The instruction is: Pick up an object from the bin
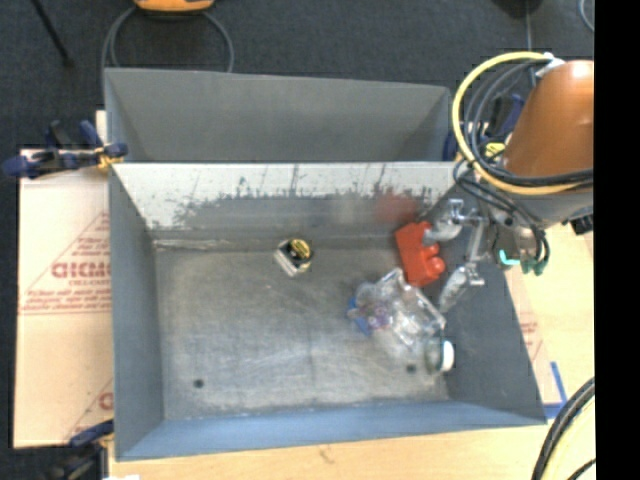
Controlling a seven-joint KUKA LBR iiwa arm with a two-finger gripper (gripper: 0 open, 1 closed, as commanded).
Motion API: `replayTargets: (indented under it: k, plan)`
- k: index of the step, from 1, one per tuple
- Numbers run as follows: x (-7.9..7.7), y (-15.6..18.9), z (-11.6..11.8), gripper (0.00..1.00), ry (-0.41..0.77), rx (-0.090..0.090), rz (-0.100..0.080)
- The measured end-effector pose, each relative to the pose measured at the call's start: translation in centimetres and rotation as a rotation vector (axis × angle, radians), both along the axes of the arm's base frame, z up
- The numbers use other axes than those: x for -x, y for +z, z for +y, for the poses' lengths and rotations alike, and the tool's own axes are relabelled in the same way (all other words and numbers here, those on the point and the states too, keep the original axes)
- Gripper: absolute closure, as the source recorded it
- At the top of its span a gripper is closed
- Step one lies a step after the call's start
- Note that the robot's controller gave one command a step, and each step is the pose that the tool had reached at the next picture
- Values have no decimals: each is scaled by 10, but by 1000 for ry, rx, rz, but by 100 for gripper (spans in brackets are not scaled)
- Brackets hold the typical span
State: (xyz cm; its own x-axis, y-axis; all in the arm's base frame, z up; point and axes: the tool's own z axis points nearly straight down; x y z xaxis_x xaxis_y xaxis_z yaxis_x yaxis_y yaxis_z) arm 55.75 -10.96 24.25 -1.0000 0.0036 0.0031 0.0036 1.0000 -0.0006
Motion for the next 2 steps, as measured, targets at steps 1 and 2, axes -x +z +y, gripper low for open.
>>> replayTargets:
  k: [1,2]
  plan:
    - [70,-103,11,0,273,-2,2]
    - [57,-165,-26,0,693,-3,-8]
